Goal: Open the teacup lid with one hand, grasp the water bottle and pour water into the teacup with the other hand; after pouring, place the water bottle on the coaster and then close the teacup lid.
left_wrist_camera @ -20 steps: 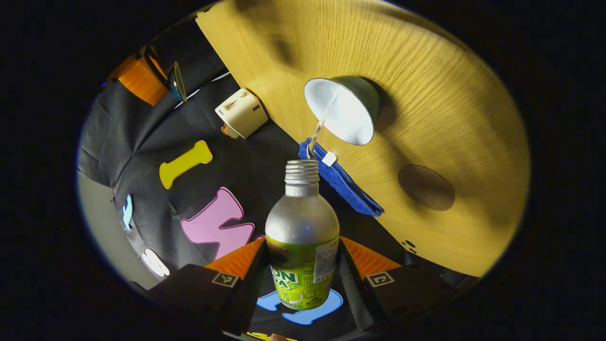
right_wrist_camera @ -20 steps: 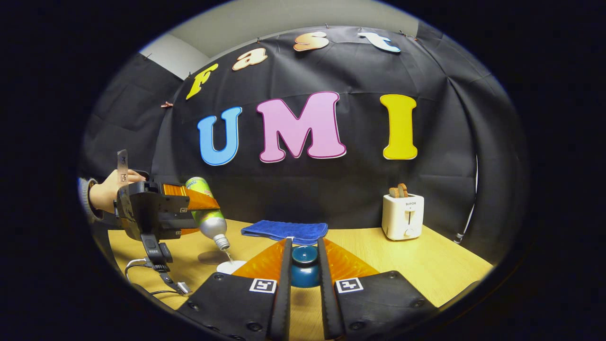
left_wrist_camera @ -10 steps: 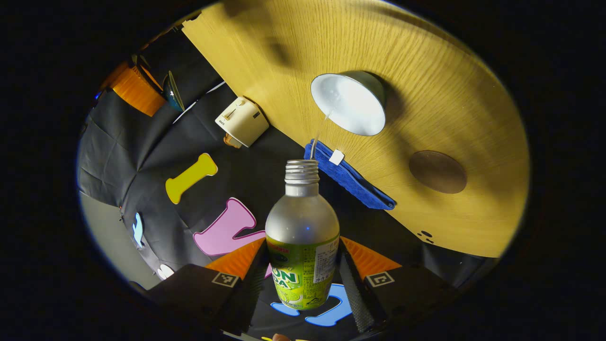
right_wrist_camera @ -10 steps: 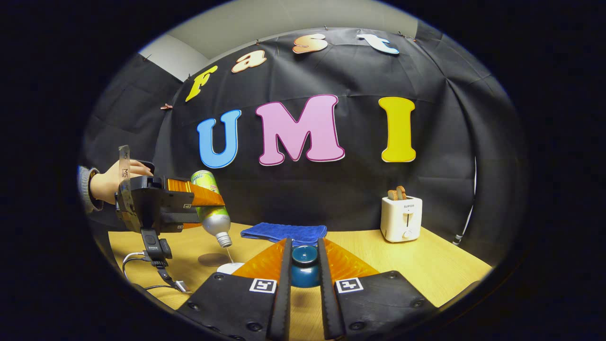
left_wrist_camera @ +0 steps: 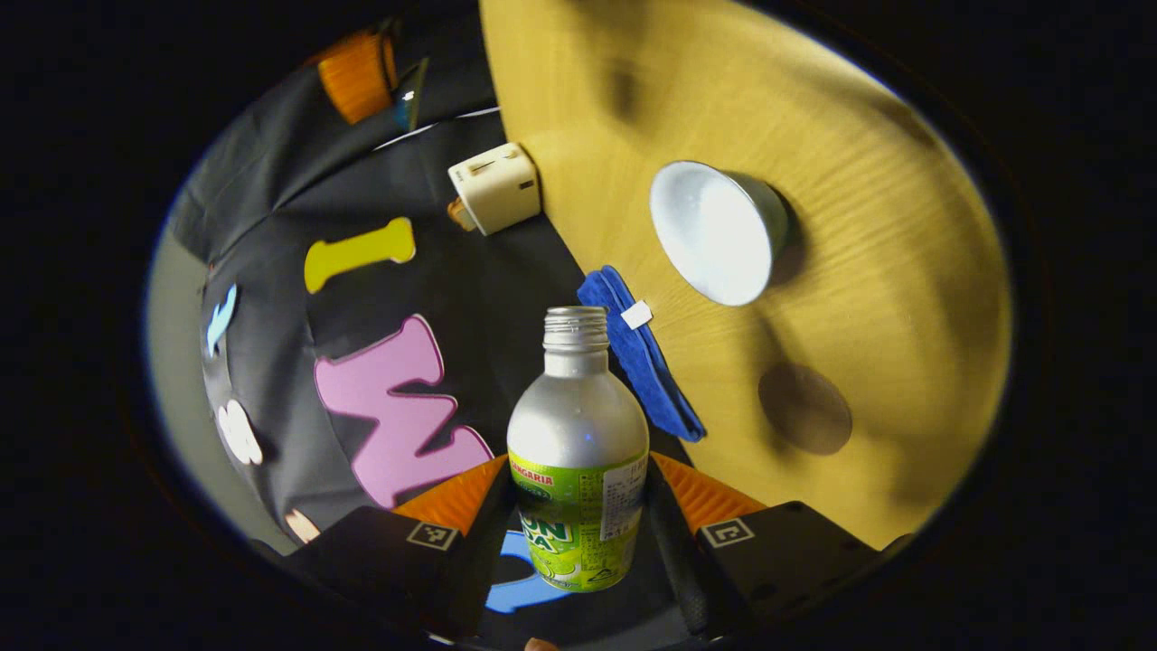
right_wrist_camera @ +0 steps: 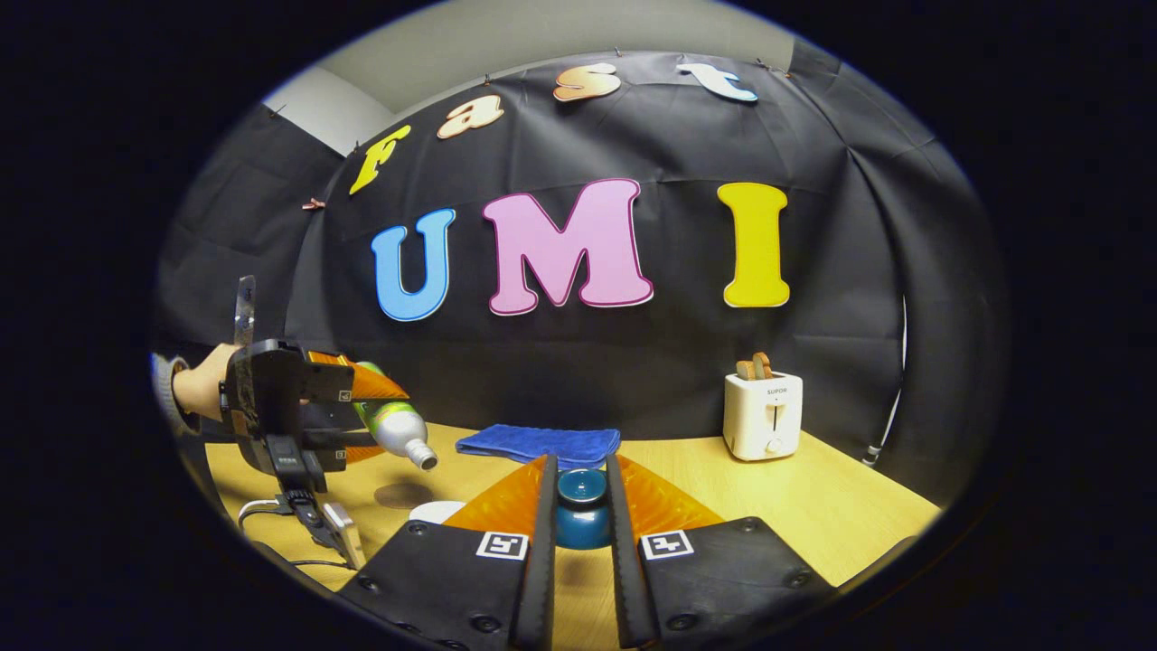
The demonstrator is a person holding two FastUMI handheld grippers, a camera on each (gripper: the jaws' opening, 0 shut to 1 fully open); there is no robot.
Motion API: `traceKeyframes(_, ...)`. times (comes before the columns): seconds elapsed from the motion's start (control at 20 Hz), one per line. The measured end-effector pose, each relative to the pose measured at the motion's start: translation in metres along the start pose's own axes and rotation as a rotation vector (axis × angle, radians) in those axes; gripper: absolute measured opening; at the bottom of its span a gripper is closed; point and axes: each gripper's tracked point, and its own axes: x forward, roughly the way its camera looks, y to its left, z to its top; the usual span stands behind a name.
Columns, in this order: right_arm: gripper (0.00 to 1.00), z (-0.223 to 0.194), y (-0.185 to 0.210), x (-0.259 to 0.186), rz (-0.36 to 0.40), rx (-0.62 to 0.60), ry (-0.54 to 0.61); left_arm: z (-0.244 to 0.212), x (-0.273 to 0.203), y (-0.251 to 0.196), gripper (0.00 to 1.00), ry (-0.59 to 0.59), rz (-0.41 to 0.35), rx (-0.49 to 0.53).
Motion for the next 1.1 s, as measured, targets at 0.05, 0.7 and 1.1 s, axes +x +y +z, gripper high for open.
traceKeyframes(0.05,0.31,0.000,0.001,0.001,0.003,-0.001,0.001,0.003,-0.001,-0.009,0.82,0.001,-0.019,-0.118)
traceKeyframes(0.7,0.31,-0.013,0.018,0.006,0.018,-0.044,0.014,0.026,-0.014,-0.008,0.81,-0.270,0.001,-1.541)
traceKeyframes(1.1,0.31,-0.018,0.027,0.007,0.029,-0.071,0.022,0.022,-0.015,-0.016,0.80,-0.241,0.051,-1.807)
